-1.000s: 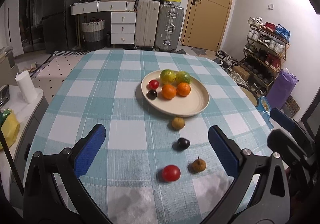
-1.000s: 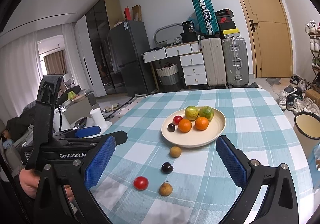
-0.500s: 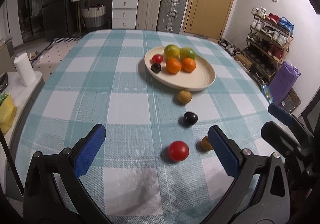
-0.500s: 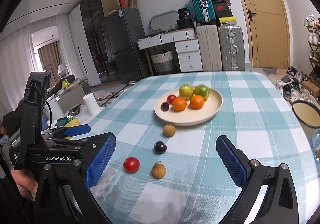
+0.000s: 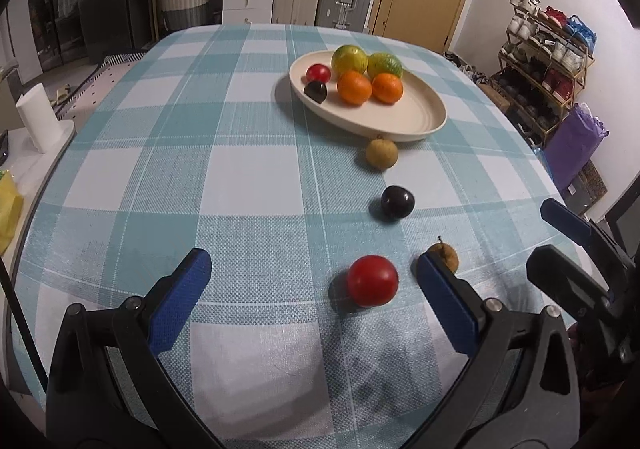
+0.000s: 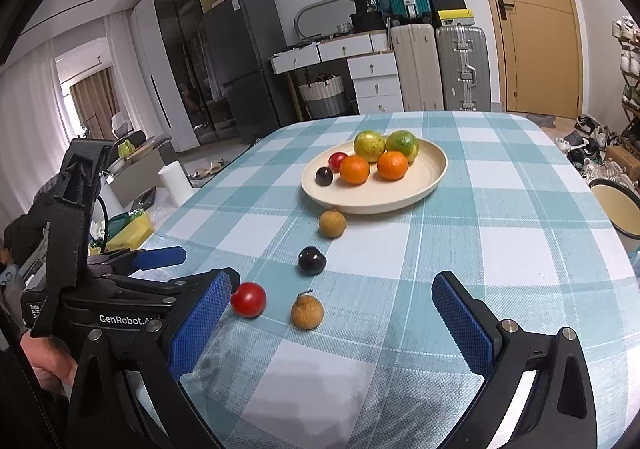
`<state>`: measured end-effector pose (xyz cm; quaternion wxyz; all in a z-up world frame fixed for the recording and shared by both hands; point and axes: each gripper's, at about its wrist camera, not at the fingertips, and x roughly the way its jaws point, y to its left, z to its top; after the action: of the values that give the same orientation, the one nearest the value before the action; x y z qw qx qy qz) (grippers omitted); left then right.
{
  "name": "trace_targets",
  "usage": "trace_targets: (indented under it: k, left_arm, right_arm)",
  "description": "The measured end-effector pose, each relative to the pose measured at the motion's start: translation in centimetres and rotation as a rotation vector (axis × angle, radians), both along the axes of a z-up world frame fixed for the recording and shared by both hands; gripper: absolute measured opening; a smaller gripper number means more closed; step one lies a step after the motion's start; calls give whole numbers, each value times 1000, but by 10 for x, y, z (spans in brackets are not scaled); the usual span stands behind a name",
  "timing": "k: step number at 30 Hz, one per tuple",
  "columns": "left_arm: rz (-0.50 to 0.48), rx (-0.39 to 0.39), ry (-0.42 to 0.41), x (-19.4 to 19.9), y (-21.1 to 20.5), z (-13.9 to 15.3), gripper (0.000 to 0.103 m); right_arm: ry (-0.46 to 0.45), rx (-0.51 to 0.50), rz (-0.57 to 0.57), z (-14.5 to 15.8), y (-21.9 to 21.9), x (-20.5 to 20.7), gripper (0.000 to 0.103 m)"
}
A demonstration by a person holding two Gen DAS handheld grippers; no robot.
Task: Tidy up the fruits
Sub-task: 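Lower the left tool onto the red tomato and close it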
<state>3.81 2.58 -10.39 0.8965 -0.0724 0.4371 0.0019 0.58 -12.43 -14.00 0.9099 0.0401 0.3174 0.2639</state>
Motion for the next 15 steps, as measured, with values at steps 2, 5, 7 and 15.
trace_targets:
  k: [2, 5, 7, 15]
  left_arm:
    - [0, -5, 10, 1, 1, -4, 102]
    - [-3, -9, 27, 3, 2, -9, 102]
    - [-8, -16, 41, 3, 2, -14, 102]
    - [-42, -39, 59, 6, -2, -20, 102]
  right_arm:
    - [12, -2, 1, -3, 0, 3, 103]
    - [32, 1, -1, -7, 0, 8, 103]
    - [42, 5, -3, -9, -1, 9, 103]
    - [64, 21, -5, -13, -3, 14, 103]
